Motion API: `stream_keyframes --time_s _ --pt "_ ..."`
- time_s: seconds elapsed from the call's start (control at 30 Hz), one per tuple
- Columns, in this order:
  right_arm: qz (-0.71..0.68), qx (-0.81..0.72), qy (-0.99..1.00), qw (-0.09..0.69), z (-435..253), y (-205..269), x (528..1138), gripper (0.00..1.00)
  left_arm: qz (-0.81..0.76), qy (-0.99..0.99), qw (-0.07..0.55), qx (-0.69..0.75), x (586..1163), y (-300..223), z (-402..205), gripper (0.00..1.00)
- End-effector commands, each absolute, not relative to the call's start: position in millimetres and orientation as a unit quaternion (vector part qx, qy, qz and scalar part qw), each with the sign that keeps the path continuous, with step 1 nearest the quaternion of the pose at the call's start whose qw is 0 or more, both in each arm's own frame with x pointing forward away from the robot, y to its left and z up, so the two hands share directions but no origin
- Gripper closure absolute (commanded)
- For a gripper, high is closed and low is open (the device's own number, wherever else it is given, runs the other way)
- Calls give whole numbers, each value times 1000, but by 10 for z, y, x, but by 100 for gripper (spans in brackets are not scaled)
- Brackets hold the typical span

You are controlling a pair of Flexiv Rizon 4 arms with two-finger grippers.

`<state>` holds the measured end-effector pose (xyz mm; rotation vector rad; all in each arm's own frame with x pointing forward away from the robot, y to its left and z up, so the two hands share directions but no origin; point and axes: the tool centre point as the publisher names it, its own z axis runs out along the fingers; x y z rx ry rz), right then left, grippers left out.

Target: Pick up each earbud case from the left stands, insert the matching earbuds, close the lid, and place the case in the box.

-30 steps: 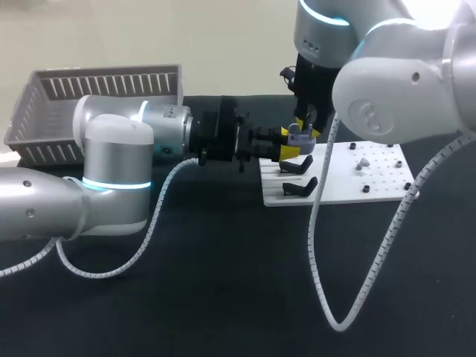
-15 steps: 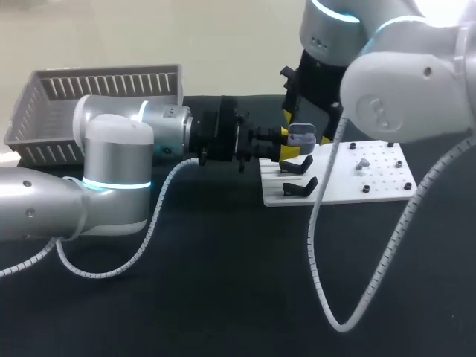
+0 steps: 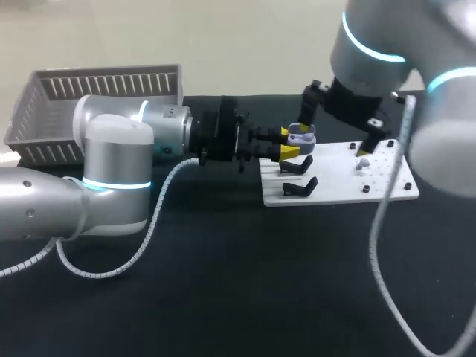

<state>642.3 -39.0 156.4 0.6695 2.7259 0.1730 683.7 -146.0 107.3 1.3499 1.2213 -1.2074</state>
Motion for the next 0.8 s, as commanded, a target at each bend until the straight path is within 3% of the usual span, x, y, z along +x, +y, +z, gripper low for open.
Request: stream_keyframes --time_s 0.03,0.13,0.27,0.57,0.7,0.8 --pt "88 233 945 210 1487 -691 6304 0 -491 496 459 549 6848 -1465 1071 100" --pt "84 230 946 212 1427 -827 6374 0 -491 496 459 549 6848 -1465 1071 100" --pt "86 228 946 214 1358 -946 6499 8 -491 496 459 549 6848 -1465 1071 100" --pt "79 200 956 200 1049 -1072 6742 46 -491 496 459 549 6848 -1465 1071 100" --pt "74 188 961 188 938 -1143 6807 43 -491 496 459 549 6848 -1465 1071 100" --pt "73 175 965 178 872 -1184 6840 50 -491 496 459 549 6848 -1465 1071 100"
